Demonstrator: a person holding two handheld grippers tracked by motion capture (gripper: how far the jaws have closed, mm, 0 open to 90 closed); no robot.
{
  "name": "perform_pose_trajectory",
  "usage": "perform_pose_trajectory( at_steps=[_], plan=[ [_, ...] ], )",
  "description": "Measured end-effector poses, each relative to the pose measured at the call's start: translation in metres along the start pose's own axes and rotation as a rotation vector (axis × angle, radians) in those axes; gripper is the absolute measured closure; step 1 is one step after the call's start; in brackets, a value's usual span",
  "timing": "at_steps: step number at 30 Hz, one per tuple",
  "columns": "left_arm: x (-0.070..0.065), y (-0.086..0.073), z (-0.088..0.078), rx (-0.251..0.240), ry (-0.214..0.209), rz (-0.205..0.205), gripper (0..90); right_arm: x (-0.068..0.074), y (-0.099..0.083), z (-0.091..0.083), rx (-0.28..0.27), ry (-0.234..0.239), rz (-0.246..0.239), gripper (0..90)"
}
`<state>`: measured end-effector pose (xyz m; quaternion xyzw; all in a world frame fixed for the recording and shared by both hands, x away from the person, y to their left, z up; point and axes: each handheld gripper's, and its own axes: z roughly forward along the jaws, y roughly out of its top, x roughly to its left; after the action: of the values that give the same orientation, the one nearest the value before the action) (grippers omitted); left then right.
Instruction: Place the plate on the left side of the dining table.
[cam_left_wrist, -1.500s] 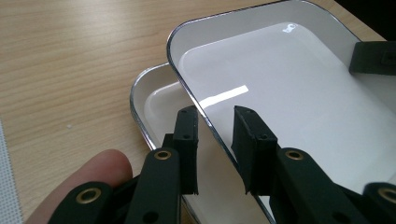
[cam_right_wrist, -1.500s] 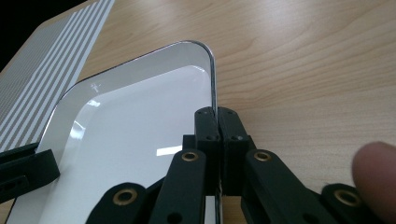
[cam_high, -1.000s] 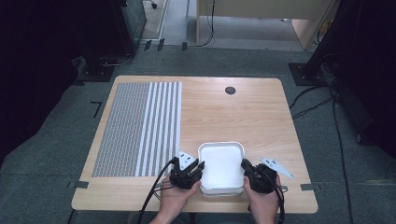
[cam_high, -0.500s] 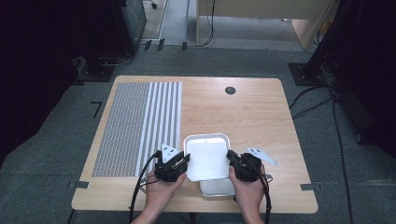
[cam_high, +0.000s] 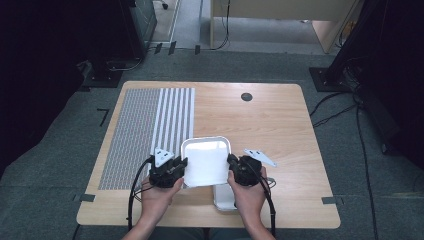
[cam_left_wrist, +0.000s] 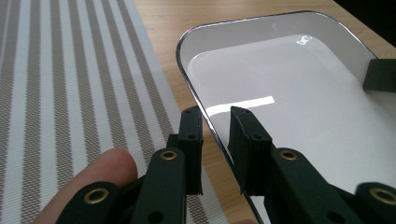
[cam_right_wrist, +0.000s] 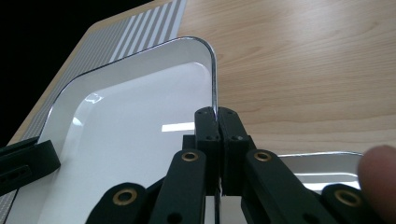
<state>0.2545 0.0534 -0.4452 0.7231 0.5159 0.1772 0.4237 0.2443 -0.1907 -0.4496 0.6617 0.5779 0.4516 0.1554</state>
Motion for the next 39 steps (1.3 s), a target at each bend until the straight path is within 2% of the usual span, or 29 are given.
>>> perform_pose_trajectory(
  at_steps=[3,4,5,6,9,12,18,20,21,22,23,24,25,26,27,28,29,30,31,33,35,36,37,39],
  plan=[
    [0.007,0.001,-0.002,-0.002,0.008,-0.003,74.6,0.006,0.0,0.005,0.004,0.007,0.002,89.2],
    [0.014,0.001,-0.003,-0.006,0.016,-0.011,74.6,0.012,0.001,0.01,0.009,0.013,0.001,89.2],
    [0.014,0.001,-0.003,-0.006,0.016,-0.011,74.6,0.012,0.001,0.01,0.009,0.013,0.001,89.2],
    [0.021,0.001,-0.005,-0.015,0.024,-0.024,74.7,0.019,0.001,0.015,0.013,0.015,-0.006,89.2],
    [0.028,0.0,-0.007,-0.026,0.04,-0.039,74.7,0.026,0.002,0.02,0.019,0.02,-0.008,89.2],
    [0.042,0.002,-0.012,-0.051,0.058,-0.069,75.1,0.038,0.002,0.029,0.039,0.04,0.008,89.1],
    [0.066,0.008,-0.017,-0.043,0.094,-0.075,77.4,0.063,0.003,0.044,0.048,0.052,0.0,88.9],
    [0.075,0.01,-0.019,-0.046,0.109,-0.087,78.3,0.07,0.003,0.05,0.057,0.063,0.003,88.7],
    [0.075,0.01,-0.019,-0.046,0.109,-0.087,79.0,0.07,0.003,0.05,0.057,0.063,0.003,88.7],
    [0.083,0.012,-0.019,-0.051,0.121,-0.099,79.9,0.076,0.003,0.056,0.065,0.069,0.011,88.7],
    [0.083,0.012,-0.019,-0.051,0.121,-0.099,80.2,0.079,0.003,0.06,0.068,0.073,0.012,88.7],
    [0.091,0.013,-0.02,-0.051,0.132,-0.099,80.3,0.083,0.003,0.063,0.071,0.074,0.015,88.7],
    [0.091,0.013,-0.02,-0.051,0.132,-0.099,80.5,0.086,0.003,0.066,0.075,0.075,0.015,88.6],
    [0.099,0.014,-0.018,-0.053,0.142,-0.098,80.9,0.089,0.004,0.069,0.077,0.076,0.014,88.6],
    [0.099,0.014,-0.018,-0.053,0.142,-0.098,81.3,0.089,0.004,0.069,0.077,0.076,0.014,88.6],
    [0.108,0.015,-0.015,-0.047,0.152,-0.102,81.8,0.095,0.005,0.077,0.084,0.077,0.013,88.5],
    [0.108,0.015,-0.015,-0.047,0.152,-0.102,82.1,0.095,0.005,0.077,0.084,0.077,0.013,88.5],
    [0.118,0.016,-0.012,-0.043,0.161,-0.117,82.6,0.101,0.005,0.085,0.099,0.077,0.014,88.2],
    [0.118,0.016,-0.012,-0.043,0.161,-0.117,83.1,0.101,0.005,0.085,0.099,0.077,0.014,88.2],
    [0.128,0.018,-0.009,-0.04,0.173,-0.126,83.7,0.107,0.005,0.092,0.11,0.076,0.01,88.0],
    [0.136,0.02,-0.007,-0.043,0.169,-0.15,85.0,0.116,0.006,0.102,0.114,0.069,0.002,88.0],
    [0.14,0.021,-0.005,-0.042,0.166,-0.154,85.0,0.116,0.006,0.102,0.114,0.069,0.002,88.0],
    [0.148,0.024,0.001,-0.041,0.167,-0.156,85.5,0.12,0.009,0.109,0.111,0.065,-0.002,88.0],
    [0.151,0.026,0.004,-0.031,0.171,-0.156,85.6,0.122,0.01,0.113,0.116,0.061,-0.004,87.9]
  ],
)
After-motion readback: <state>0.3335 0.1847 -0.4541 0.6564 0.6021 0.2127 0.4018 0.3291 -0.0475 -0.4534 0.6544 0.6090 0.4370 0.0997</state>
